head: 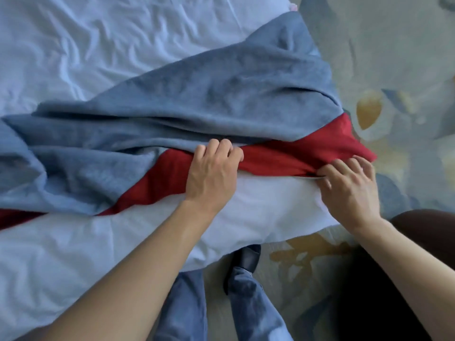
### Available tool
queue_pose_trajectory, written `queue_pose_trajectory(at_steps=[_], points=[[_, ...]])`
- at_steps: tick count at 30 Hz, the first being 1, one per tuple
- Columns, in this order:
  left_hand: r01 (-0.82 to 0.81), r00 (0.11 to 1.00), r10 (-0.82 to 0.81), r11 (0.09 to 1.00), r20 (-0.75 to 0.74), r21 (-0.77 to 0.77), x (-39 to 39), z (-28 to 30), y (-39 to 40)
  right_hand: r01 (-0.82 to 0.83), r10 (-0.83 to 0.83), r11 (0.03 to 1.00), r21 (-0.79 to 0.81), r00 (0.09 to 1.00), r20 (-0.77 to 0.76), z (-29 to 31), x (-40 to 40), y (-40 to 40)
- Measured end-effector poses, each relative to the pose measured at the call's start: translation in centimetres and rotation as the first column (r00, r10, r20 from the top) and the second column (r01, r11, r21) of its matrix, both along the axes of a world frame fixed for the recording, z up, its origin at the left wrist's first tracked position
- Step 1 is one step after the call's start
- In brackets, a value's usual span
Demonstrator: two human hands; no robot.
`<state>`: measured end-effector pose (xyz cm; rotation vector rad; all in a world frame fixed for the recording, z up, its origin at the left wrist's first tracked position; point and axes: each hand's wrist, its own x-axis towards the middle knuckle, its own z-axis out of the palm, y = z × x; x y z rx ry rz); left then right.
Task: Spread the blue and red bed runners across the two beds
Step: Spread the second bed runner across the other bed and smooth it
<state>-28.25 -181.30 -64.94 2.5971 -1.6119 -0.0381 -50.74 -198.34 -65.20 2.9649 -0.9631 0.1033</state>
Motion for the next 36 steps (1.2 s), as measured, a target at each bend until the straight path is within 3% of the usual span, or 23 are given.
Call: queue_pose_trajectory(at_steps=[6, 13, 20, 26, 31, 36], points=[[-0.075, 0.996, 0.076, 0.997, -0.038, 0.027, -0.4, -0.2, 2.7, -0.32, 0.303, 0.94, 0.115, 0.942, 0.141, -0.4, 8.7, 5.7], [-0.088, 0.992, 0.09, 0.996, -0.088, 0.033, 0.3, -1.0, 6.8, -0.206, 0.204, 0.978, 0.028, 0.978, 0.049, -1.4, 4.6, 2.9], [-0.064, 0.994, 0.064, 0.998, -0.09, -0.004, 0.8, -1.6, 7.5, -0.375, 0.375, 0.927, 0.019, 0.927, 0.017, -1.0, 8.5, 7.1], [0.022, 0.951, -0.045, 0.997, -0.306, -0.079, 2.2, -0.8, 9.1, -0.143, 0.14, 0.99, 0.001, 0.976, 0.166, -0.1, 11.8, 3.7], [0.073, 0.94, -0.064, 0.997, -0.335, 0.015, 1.0, -0.1, 10.6, -0.207, 0.187, 0.976, 0.071, 0.959, 0.215, 1.0, 11.8, 4.9], [-0.022, 0.944, -0.008, 0.996, -0.329, -0.087, 2.6, 1.8, 8.8, -0.178, 0.146, 0.981, 0.081, 0.943, 0.298, 2.8, 13.4, 4.4]])
